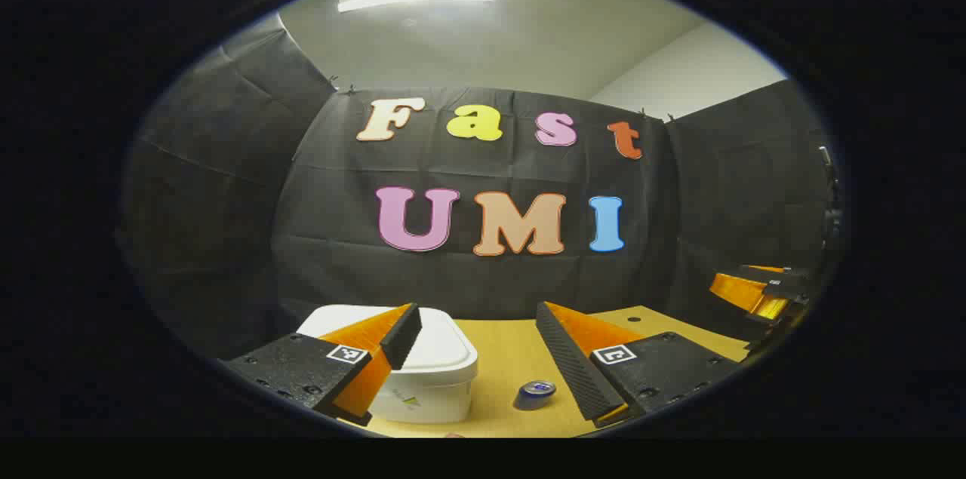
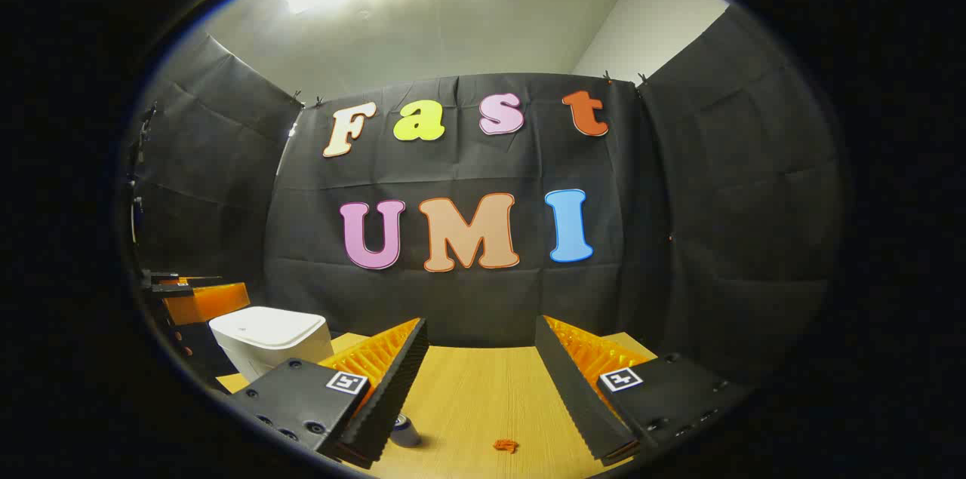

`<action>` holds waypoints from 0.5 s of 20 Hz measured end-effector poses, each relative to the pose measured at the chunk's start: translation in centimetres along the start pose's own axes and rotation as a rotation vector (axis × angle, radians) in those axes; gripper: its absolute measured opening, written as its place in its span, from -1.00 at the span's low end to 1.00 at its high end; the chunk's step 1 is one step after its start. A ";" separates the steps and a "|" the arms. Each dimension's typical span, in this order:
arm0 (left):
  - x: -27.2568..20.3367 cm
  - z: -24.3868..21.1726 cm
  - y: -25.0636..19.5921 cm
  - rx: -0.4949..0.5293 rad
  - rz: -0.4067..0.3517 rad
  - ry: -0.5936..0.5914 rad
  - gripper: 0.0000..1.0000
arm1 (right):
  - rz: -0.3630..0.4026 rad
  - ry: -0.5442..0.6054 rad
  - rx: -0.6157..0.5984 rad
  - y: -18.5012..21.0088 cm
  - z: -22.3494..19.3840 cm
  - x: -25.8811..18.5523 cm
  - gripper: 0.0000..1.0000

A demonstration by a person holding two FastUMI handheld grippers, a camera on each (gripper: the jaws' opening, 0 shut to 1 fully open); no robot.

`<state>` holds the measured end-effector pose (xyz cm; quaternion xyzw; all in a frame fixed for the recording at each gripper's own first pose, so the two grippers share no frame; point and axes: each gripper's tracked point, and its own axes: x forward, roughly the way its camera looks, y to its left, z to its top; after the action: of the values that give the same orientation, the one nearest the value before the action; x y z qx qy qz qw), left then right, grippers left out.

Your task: Press the lid of the desktop garbage bin to open it, pick up the crumpled paper on the desktop and throw it into the bin, then pick up the pop can on the desktop and drop it into the bin, and finally close the garbage bin lid.

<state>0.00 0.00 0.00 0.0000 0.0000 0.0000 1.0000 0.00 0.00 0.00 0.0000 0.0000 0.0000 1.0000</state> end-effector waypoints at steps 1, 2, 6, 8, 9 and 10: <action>0.1 -0.1 0.1 0.006 0.002 0.002 0.79 | 0.001 0.000 -0.001 0.0 0.0 0.1 0.92; 0.7 0.0 0.4 0.013 0.007 0.006 0.84 | 0.000 -0.006 -0.006 0.1 0.1 0.2 0.92; 1.5 0.1 0.5 0.019 0.002 0.002 0.84 | 0.007 -0.006 -0.012 0.4 0.1 0.5 0.92; 1.5 0.0 0.3 0.019 -0.006 0.004 0.80 | 0.017 0.002 -0.011 0.7 -0.2 0.7 0.92; 1.5 0.0 0.5 0.022 -0.003 0.004 0.84 | 0.017 0.005 -0.014 0.7 -0.2 0.6 0.92; 1.6 -0.1 0.7 0.026 -0.003 0.008 0.79 | 0.015 0.007 -0.019 0.6 -0.4 0.7 0.92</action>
<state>1.58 0.66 -0.13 0.0130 0.0040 -0.0015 0.9999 0.70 0.59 -0.38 -0.0097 0.0034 0.0077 0.9999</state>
